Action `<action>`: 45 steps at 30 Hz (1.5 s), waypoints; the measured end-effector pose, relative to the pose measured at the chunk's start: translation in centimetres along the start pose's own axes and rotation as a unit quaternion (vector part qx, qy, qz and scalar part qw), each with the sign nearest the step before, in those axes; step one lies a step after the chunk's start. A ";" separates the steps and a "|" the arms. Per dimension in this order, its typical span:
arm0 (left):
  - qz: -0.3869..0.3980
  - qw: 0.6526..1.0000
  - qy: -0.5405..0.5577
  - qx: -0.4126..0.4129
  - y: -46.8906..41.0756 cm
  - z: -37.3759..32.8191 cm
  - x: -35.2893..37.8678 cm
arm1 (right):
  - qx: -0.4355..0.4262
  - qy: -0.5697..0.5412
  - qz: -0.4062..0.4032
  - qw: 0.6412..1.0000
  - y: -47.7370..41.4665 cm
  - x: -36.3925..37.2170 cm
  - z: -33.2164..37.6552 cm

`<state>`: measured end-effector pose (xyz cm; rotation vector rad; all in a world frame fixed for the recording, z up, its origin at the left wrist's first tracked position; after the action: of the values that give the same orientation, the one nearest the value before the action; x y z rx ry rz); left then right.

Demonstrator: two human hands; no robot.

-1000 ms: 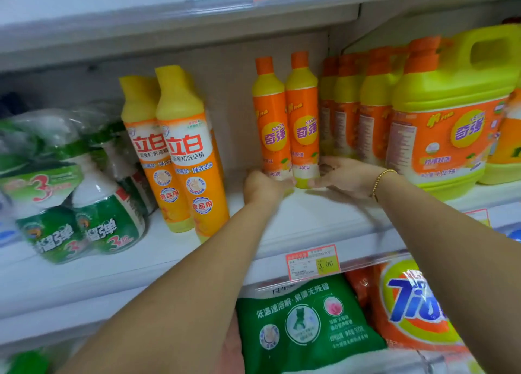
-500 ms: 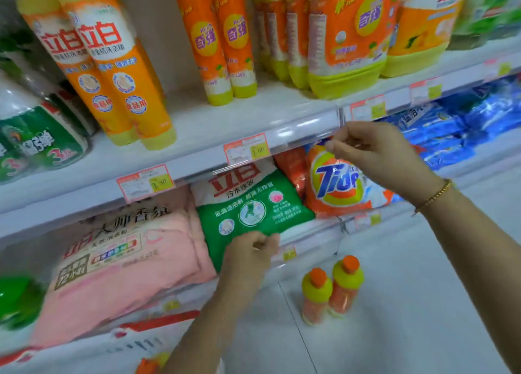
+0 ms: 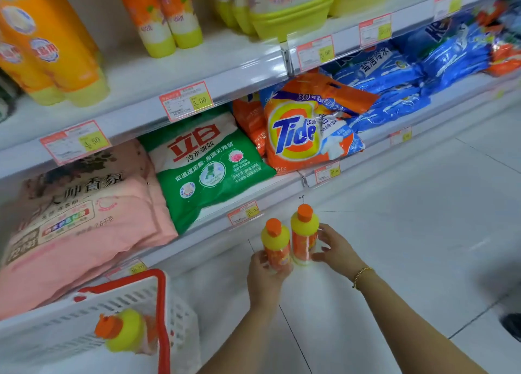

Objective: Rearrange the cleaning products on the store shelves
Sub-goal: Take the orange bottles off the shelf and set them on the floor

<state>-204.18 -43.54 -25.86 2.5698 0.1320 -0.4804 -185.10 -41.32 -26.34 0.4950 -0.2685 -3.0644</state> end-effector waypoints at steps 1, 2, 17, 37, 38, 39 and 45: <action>-0.005 1.000 0.000 0.008 -0.1 -0.1 0.2 | -0.002 0.010 -0.007 1.000 0.1 0.3 -0.4; -0.008 1.000 -0.008 0.015 -0.3 -0.2 0.3 | -0.008 0.021 -0.014 1.000 0.2 0.7 -0.6; 0.114 0.984 0.080 0.107 4.2 -6.3 -4.3 | -0.147 0.033 -0.068 0.986 3.8 -0.3 7.5; -0.029 0.885 0.081 0.457 5.3 -37.6 -23.9 | -0.461 0.169 -0.177 0.853 -6.1 -4.0 44.7; -0.022 0.888 0.077 0.454 4.6 -37.5 -23.8 | -0.454 0.169 -0.172 0.858 -6.9 -3.8 44.5; -0.015 0.890 0.074 0.450 3.9 -37.4 -23.8 | -0.447 0.169 -0.168 0.862 -7.5 -3.6 44.2; 0.005 0.907 0.075 0.414 0.7 -38.0 -23.9 | -0.412 0.201 -0.178 0.871 -9.9 -2.6 42.7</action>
<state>-214.54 -24.87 13.60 3.4426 -0.0494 -0.3813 -196.00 -24.34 12.64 1.1464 1.1982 -2.8573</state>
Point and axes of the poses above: each hand's wrist, its own y-axis away from the middle knuckle, its own x-axis out of the palm, z = x × y, the point moved 3 cm from there along -y, towards the middle knuckle, and after that the axes turned 9 degrees about -x, right-handed, at the moved point
